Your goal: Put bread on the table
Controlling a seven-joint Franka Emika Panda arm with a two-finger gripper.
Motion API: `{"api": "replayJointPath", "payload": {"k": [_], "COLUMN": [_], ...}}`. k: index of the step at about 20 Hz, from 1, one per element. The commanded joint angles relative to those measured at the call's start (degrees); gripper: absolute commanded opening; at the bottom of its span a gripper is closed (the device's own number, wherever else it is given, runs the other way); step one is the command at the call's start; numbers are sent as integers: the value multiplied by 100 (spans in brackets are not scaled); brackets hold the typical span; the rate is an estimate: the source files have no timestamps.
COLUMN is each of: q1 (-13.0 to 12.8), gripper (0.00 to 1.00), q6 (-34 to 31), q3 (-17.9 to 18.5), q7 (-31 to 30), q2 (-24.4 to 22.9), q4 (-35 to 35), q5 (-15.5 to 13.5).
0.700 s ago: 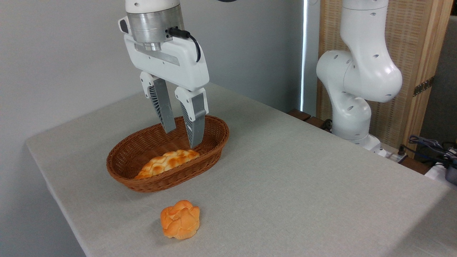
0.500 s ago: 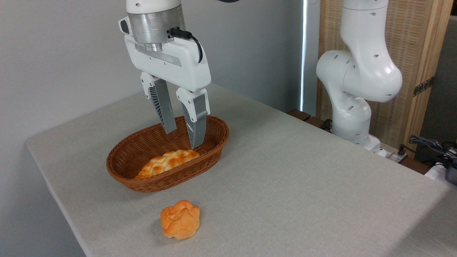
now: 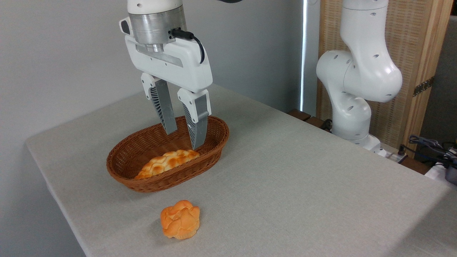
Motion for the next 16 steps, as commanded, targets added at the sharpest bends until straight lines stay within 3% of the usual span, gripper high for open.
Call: {"api": "replayJointPath", "payload": {"k": [1, 14, 16], "q1": [-8, -61, -69], "gripper": [100, 100, 100], "q6": [-149, -149, -140], "q3": [49, -39, -39], "q7": [24, -29, -38], "q2": [3, 12, 21], "q4": [55, -15, -15], "q5": [-98, -106, -438]}}
